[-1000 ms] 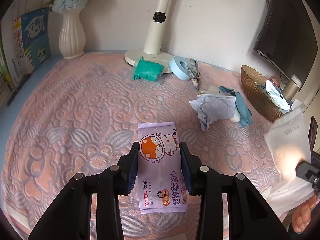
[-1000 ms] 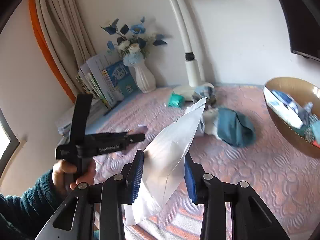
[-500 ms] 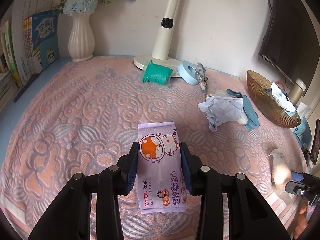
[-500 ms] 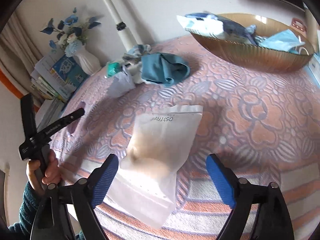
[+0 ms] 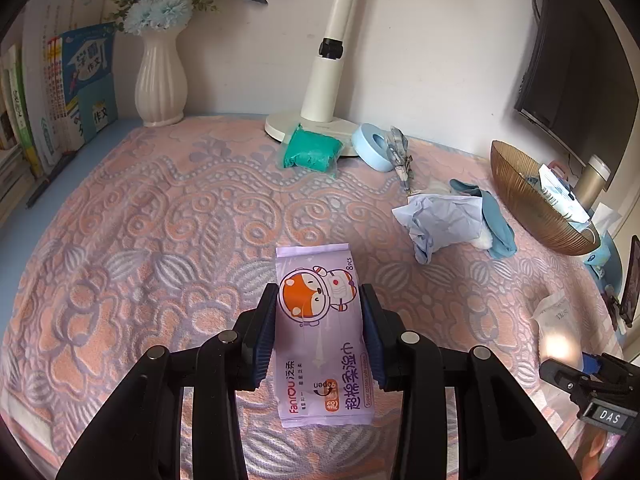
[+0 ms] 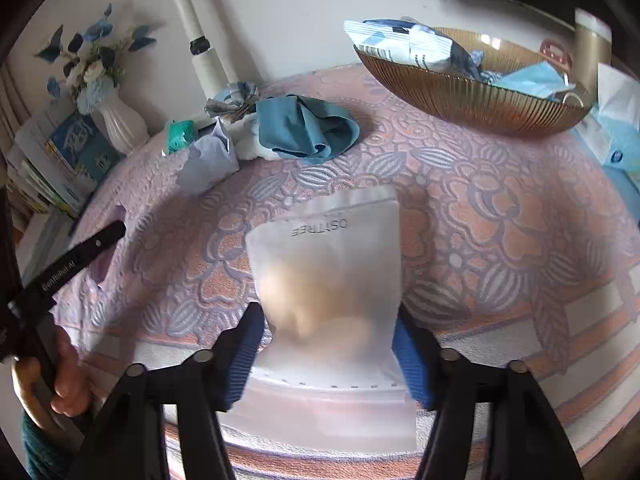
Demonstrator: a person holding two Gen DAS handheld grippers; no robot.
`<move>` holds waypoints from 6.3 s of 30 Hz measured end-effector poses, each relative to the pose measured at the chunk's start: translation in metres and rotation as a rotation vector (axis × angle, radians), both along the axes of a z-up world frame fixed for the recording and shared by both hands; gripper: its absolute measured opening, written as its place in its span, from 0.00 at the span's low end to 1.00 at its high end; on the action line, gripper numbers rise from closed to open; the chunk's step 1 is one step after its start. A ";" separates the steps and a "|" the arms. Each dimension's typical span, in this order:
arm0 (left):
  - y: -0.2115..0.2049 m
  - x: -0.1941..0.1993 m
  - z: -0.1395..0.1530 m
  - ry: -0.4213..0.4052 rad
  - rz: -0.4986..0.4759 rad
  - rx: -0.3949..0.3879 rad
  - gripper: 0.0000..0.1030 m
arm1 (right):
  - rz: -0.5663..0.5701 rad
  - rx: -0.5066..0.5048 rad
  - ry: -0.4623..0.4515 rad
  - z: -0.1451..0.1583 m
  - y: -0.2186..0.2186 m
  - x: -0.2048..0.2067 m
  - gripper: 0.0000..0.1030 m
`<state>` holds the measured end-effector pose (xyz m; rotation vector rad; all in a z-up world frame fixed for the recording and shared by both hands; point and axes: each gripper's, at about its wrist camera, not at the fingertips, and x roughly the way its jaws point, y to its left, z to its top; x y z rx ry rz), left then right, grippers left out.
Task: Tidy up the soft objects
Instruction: 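Carry the purple pack and clear bag to the amber bowl and release, then move both tools back over the bed toward the blue cloth, then grasp the white paper with left tool while right tool grasps blue cloth, then carry the white paper and blue cloth to the amber bowl and release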
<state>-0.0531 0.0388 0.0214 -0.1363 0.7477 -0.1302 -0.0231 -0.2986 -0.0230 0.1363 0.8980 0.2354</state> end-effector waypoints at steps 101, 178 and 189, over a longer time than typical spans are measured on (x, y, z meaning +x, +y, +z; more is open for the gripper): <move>0.004 0.039 -0.016 0.085 0.021 -0.060 0.75 | 0.035 -0.101 -0.077 0.004 0.017 0.083 0.88; -0.029 0.019 -0.007 0.025 -0.194 -0.027 0.12 | 0.113 -0.137 -0.095 0.019 -0.014 0.000 0.61; -0.027 0.022 -0.008 0.023 -0.205 -0.046 0.12 | 0.090 0.016 -0.019 0.013 0.002 0.041 0.70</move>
